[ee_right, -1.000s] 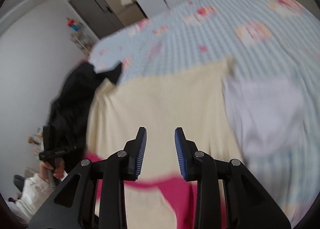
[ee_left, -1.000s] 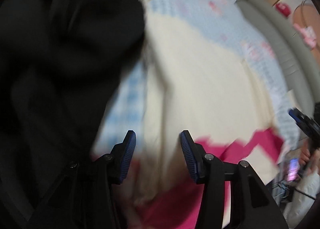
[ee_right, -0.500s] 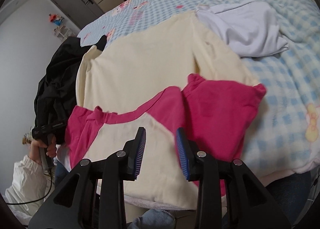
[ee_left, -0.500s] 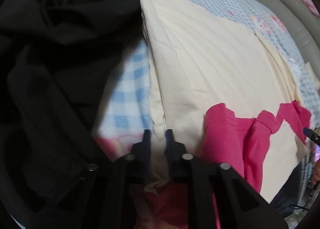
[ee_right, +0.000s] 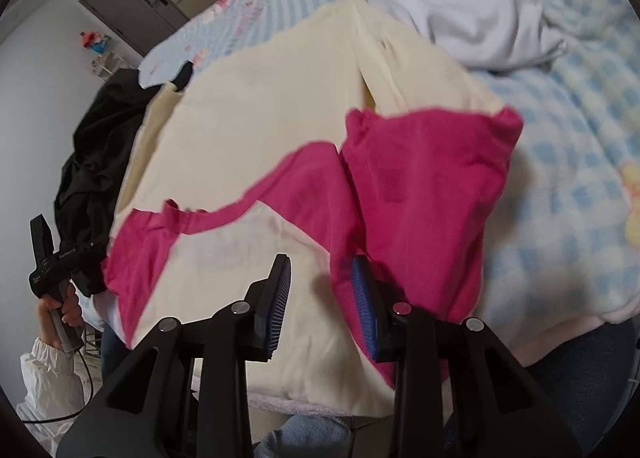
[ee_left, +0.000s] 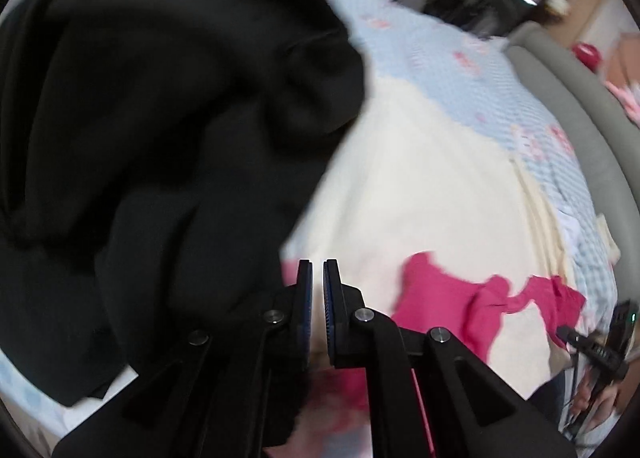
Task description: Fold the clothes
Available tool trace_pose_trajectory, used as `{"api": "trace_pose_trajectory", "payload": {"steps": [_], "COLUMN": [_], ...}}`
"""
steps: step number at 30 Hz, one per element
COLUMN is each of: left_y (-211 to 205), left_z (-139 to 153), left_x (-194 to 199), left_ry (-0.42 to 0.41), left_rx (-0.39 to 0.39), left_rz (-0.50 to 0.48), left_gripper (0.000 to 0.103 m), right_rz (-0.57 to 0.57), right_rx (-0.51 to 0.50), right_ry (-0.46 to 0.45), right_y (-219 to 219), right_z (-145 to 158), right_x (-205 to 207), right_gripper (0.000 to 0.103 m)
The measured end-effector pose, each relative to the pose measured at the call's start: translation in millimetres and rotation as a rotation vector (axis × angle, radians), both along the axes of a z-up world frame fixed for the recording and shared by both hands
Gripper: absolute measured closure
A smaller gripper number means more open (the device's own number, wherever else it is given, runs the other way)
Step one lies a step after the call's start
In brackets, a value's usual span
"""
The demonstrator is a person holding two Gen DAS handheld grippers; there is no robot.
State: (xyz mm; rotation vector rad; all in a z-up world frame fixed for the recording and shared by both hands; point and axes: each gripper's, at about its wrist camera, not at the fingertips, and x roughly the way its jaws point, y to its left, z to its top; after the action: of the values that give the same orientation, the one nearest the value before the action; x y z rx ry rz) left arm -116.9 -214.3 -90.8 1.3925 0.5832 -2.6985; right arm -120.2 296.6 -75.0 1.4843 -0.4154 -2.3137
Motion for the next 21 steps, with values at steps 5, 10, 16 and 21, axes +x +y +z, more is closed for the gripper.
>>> {"api": "trace_pose_trajectory", "payload": {"steps": [5, 10, 16, 21], "left_y": [25, 17, 1, 45], "left_z": [-4, -45, -9, -5], "left_x": [-23, -48, -10, 19], "left_ry": [0.052, -0.161, 0.011, 0.038], "left_rx": [0.108, -0.012, 0.147, 0.214], "left_rz": [-0.109, -0.013, 0.047, -0.066], "left_gripper": [0.086, 0.086, 0.081, 0.065], "right_rz": [0.026, -0.003, -0.08, -0.08], "right_rx": [-0.033, -0.006, -0.046, -0.017], "right_ry": [0.014, -0.008, 0.034, 0.022], "right_y": [-9, -5, 42, 38], "right_z": [1, -17, 6, 0], "right_x": [2, 3, 15, 31], "right_gripper": [0.066, 0.068, 0.065, 0.049]}}
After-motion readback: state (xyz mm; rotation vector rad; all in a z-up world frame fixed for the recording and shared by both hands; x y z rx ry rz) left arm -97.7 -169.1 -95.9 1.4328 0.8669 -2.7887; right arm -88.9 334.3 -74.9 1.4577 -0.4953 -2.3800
